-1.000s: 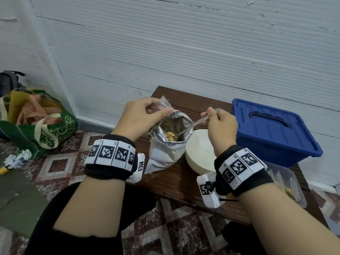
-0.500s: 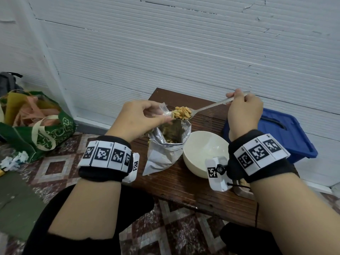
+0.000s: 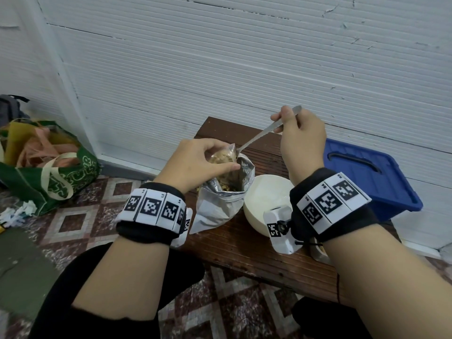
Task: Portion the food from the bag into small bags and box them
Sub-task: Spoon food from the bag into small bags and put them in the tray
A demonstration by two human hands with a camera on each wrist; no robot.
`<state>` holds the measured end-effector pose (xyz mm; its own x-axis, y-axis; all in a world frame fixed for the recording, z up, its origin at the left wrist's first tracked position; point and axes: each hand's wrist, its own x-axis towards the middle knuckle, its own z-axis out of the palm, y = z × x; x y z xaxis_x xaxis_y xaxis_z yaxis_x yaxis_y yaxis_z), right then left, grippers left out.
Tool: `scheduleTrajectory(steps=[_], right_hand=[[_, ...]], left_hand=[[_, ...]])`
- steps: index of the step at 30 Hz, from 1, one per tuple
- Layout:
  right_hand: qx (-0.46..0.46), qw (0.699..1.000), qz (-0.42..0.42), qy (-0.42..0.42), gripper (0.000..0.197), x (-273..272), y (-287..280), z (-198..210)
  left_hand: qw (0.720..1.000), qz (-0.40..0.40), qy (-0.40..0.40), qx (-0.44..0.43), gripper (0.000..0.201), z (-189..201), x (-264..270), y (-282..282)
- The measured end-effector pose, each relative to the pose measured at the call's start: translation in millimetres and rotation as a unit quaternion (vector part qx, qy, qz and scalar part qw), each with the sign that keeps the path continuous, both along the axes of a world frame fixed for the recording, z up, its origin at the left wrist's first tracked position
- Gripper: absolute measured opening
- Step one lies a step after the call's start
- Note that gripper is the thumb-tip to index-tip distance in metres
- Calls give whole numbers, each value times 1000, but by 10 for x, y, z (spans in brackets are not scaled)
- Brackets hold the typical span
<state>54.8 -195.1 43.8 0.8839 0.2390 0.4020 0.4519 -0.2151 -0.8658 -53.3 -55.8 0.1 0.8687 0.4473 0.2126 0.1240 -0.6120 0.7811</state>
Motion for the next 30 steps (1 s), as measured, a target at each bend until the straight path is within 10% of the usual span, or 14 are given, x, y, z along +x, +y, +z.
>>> scheduleTrajectory(steps=[12,23,30], right_hand=[[157,980,-36,-116,25,-49,-135,3],[-111,990,0,-85,29,-253,-133,-651],[-78,996,46,20,27,-263,-236,-619]], left_hand=[[990,87,-83,-74,33,-7,-44,92],[973,31,-166,-157,14,171,-39,-60],[966,-29,-194,-170,19,256,35,-305]])
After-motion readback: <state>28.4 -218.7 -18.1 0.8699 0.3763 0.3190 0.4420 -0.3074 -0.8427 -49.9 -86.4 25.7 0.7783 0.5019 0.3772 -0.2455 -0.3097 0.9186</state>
